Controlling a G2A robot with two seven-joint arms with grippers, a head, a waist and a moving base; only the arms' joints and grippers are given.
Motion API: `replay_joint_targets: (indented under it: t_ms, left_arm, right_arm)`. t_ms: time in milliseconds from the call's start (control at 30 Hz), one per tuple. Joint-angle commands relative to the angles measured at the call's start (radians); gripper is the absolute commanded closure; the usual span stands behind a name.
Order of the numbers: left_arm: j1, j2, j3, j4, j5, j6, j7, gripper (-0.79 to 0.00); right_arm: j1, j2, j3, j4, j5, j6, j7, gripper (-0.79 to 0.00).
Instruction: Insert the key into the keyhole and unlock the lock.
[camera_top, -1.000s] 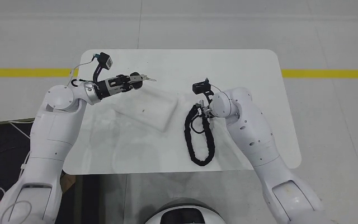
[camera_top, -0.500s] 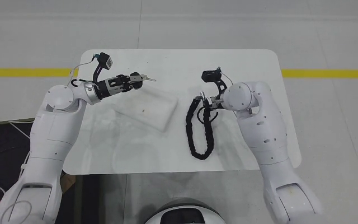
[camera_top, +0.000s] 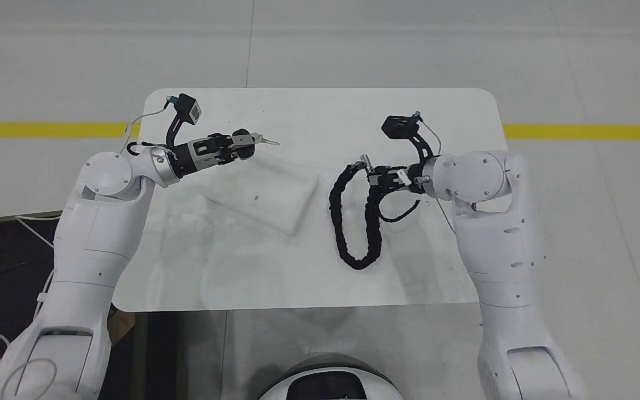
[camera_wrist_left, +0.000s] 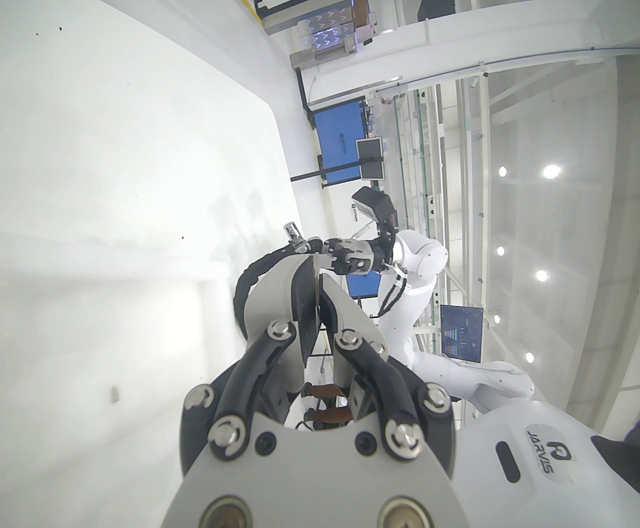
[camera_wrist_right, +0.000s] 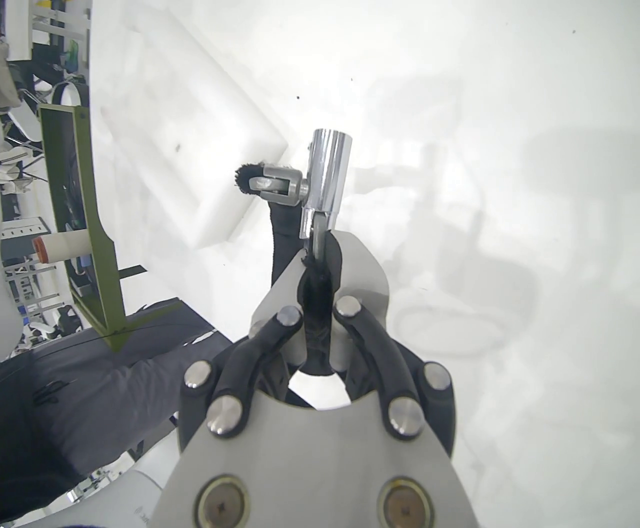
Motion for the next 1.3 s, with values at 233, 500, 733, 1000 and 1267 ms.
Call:
replay_joint_targets:
  t_ms: [233, 500, 733, 1000, 1267]
  left_arm:
    - [0.0, 0.0, 0.0, 0.0, 0.0, 0.0, 0.0, 0.0]
    - [0.0, 0.0, 0.0, 0.0, 0.0, 0.0, 0.0, 0.0]
    - [0.0, 0.0, 0.0, 0.0, 0.0, 0.0, 0.0, 0.0]
    - [0.0, 0.0, 0.0, 0.0, 0.0, 0.0, 0.0, 0.0]
    - [0.0, 0.0, 0.0, 0.0, 0.0, 0.0, 0.0, 0.0]
  right_arm:
    - [-0.139, 0.022, 0.035, -0.165, 0.0, -0.077, -0.191, 0.0]
    - [-0.174, 0.036, 0.069, -0.168, 0.103, -0.145, -0.349, 0.0]
    - [-0.179, 0.037, 0.117, -0.015, 0.627, -0.246, -0.427, 0.0]
    - [-0.137, 0.038, 0.076, 0.221, 1.288, -0.415, -0.266, 0.0]
    - [-0.117, 0.038, 0.058, 0.268, 1.374, -0.421, -0.21, 0.0]
